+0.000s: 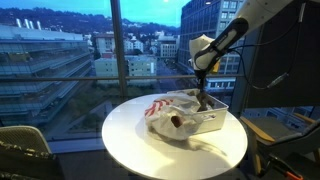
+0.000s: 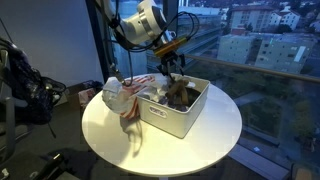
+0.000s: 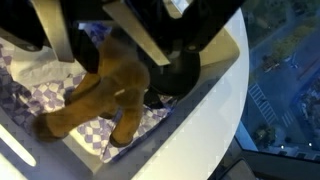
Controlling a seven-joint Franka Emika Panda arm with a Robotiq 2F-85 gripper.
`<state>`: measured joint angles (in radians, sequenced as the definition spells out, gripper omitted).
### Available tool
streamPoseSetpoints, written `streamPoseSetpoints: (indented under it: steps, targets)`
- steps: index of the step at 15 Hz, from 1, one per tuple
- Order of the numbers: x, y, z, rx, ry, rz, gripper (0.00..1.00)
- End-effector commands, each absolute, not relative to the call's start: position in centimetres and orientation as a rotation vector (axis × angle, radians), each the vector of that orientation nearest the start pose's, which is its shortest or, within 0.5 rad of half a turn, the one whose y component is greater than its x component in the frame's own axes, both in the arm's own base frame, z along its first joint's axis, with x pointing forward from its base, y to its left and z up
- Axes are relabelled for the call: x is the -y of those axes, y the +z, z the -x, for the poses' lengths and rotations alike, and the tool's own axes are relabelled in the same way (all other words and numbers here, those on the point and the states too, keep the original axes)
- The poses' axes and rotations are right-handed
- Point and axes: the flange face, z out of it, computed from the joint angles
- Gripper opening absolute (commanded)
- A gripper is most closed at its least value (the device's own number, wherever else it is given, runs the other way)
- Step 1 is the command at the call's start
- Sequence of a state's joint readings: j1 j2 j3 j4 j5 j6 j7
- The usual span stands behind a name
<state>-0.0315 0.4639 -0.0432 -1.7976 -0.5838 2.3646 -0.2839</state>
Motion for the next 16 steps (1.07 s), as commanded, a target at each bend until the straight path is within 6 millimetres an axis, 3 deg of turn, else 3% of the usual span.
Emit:
streamPoseSetpoints:
  steps: [1, 3, 6, 11, 16]
  targets:
    - [3.6, 33.6, -65.4, 1.034, -0.146, 3.455, 0.92]
    - [2.9, 34.4, -64.9, 1.019, -0.146, 3.456, 1.00]
    - [-0.1, 34.1, -63.6, 1.129, -0.152, 3.269, 1.00]
    - [-5.7, 31.1, -61.2, 1.338, -0.076, 2.943, 0.99]
    - [-9.1, 27.0, -60.7, 1.569, 0.015, 2.627, 1.00]
